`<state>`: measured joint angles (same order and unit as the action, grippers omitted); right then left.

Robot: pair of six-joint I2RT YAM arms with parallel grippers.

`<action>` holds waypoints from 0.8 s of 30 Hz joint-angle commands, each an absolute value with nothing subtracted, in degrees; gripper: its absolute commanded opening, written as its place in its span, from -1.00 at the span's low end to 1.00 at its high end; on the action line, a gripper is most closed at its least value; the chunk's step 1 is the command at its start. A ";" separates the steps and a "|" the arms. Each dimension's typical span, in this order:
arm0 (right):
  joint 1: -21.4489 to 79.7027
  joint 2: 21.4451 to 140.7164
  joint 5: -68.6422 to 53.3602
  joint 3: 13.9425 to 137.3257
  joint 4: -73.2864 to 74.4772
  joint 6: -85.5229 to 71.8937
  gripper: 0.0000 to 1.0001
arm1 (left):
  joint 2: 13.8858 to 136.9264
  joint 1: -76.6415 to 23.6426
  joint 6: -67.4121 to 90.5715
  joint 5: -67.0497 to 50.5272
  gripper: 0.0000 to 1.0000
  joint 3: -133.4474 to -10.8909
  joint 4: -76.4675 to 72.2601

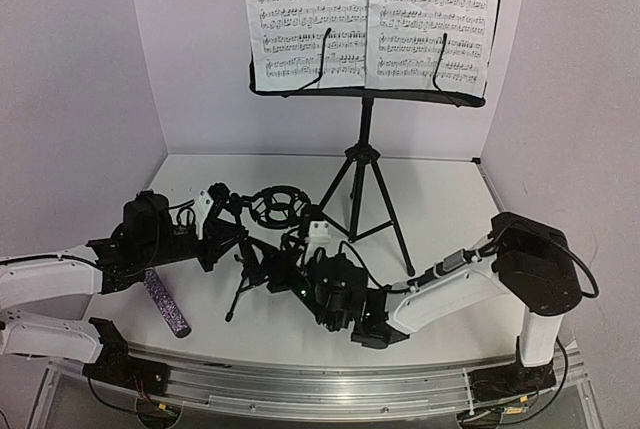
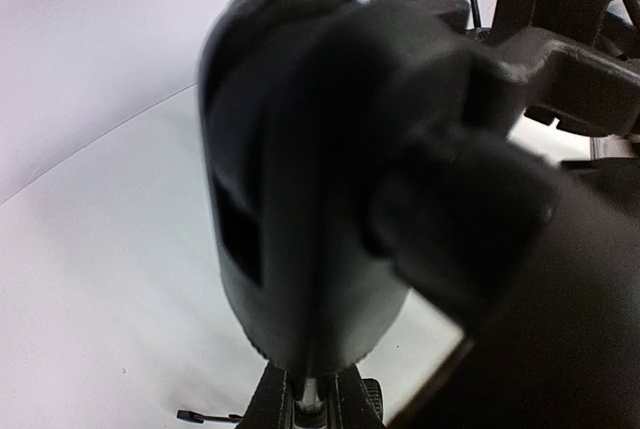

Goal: Set up the instrument practice props

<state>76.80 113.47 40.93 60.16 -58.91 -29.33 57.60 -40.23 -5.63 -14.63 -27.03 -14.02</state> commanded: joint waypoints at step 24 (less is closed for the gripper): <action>76.99 127.44 39.91 71.63 -64.49 34.23 -0.17 | 57.39 -40.69 -3.35 -17.01 -1.00 -30.14 -14.41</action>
